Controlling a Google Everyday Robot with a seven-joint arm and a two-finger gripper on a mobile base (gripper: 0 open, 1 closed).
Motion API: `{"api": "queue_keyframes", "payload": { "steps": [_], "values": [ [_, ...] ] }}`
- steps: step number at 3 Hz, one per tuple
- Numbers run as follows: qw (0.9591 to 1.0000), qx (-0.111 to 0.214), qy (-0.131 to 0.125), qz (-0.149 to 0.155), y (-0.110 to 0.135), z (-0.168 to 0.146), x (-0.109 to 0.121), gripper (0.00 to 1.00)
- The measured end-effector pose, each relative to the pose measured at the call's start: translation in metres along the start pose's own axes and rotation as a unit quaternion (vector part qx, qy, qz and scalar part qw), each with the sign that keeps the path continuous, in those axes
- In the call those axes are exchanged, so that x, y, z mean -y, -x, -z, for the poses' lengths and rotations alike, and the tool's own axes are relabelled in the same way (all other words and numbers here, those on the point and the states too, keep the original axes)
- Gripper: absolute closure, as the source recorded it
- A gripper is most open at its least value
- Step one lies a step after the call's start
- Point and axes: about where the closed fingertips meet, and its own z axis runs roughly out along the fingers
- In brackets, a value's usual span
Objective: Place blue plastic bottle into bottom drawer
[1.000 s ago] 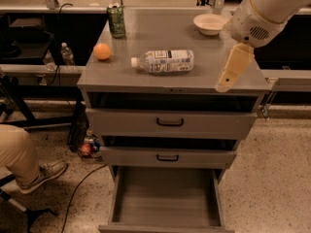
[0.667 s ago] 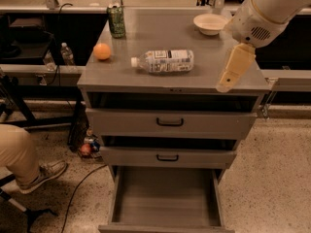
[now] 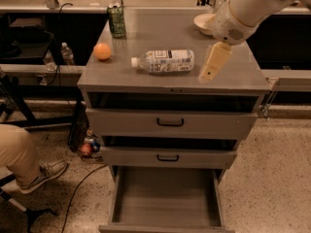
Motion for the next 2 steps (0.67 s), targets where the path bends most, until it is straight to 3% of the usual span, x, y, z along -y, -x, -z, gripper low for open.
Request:
{"api": "queue_keyframes", "payload": {
  "steps": [2],
  "values": [
    [0.9985, 0.045, 0.013, 0.027, 0.033, -0.066, 0.044, 0.0]
  ]
}}
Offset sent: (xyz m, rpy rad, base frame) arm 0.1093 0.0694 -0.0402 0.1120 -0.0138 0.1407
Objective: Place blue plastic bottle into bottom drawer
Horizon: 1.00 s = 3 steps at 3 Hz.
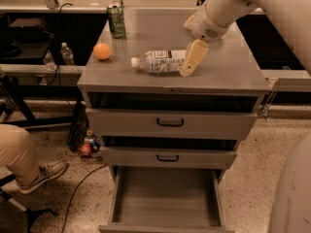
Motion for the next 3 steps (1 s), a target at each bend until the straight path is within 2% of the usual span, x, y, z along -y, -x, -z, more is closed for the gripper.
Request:
{"api": "queue_keyframes", "payload": {
  "steps": [2, 3],
  "values": [
    [0.9993, 0.013, 0.036, -0.005, 0.018, -0.055, 0.018, 0.0],
    [0.9987, 0.015, 0.047, -0.012, 0.023, -0.07, 0.021, 0.14]
  ]
}}
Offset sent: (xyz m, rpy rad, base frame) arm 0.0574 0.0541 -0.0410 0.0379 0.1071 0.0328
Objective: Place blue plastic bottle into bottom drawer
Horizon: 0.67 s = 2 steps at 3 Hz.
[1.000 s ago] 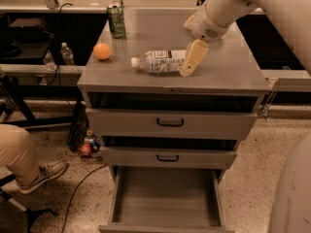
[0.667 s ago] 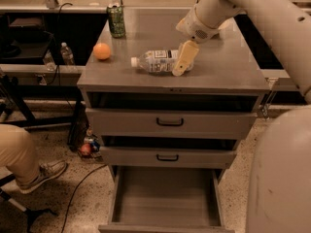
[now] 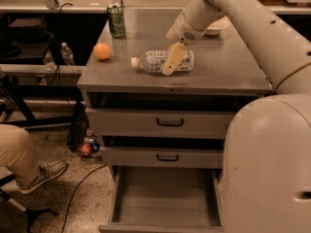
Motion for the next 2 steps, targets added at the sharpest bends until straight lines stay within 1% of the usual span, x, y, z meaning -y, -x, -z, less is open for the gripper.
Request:
{"api": "queue_keyframes", "payload": {
  "steps": [2],
  "values": [
    [0.9997, 0.004, 0.02, -0.01, 0.0045, -0.0188, 0.0011, 0.62]
  ]
}}
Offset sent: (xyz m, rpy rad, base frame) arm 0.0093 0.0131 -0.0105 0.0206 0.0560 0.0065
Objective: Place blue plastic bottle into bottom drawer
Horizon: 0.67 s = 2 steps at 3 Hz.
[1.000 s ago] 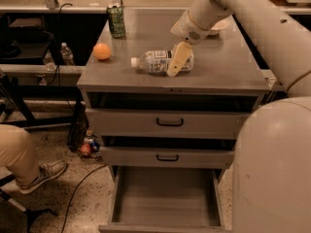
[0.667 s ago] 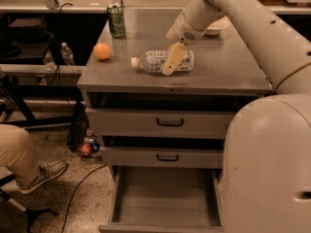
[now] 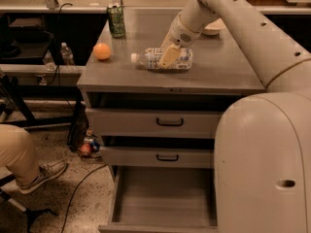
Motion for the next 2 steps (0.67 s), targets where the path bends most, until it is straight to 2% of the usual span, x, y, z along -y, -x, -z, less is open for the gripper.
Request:
{"api": "queue_keyframes", "payload": {
  "steps": [1, 2],
  "values": [
    [1.0, 0.009, 0.004, -0.001, -0.002, 0.006, -0.005, 0.84],
    [0.9997, 0.014, 0.0, -0.019, -0.016, 0.03, -0.019, 1.0]
  ]
}}
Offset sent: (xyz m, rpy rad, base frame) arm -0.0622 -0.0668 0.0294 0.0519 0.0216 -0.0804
